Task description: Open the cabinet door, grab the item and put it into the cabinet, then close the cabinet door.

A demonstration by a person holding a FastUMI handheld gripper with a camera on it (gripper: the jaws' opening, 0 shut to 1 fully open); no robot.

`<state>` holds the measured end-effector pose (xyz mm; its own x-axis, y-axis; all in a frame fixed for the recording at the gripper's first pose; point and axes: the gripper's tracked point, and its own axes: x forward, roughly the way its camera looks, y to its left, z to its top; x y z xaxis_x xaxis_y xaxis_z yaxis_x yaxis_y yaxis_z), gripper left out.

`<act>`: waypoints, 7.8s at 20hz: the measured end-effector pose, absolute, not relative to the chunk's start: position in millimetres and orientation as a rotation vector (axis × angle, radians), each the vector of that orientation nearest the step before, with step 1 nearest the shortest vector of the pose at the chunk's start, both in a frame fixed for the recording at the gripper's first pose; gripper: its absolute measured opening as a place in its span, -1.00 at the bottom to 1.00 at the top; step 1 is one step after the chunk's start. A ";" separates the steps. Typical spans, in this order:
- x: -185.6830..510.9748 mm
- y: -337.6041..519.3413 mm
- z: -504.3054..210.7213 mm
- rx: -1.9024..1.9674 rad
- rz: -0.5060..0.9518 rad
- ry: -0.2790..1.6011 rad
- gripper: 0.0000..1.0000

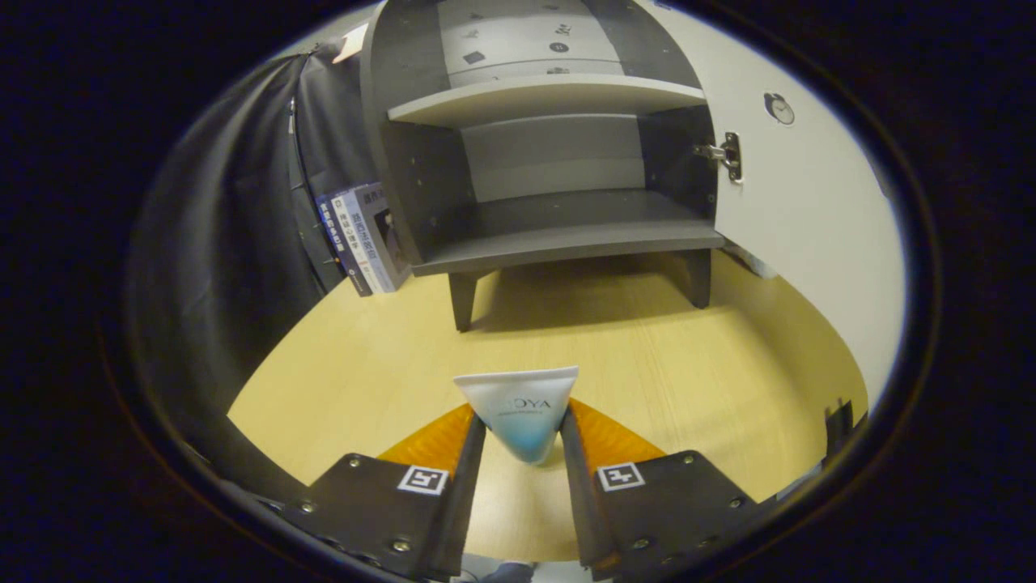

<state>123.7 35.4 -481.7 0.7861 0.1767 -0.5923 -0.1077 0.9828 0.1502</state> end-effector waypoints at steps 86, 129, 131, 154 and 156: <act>-4.2 -297.0 -85.0 0.066 -0.321 0.127 0.93; 208.9 81.3 -112.2 0.034 0.320 0.099 1.00; 221.3 91.2 -112.6 0.020 0.312 0.091 1.00; 254.7 110.4 -115.8 0.034 0.121 0.058 1.00; 244.0 109.7 -110.8 0.044 0.128 0.056 1.00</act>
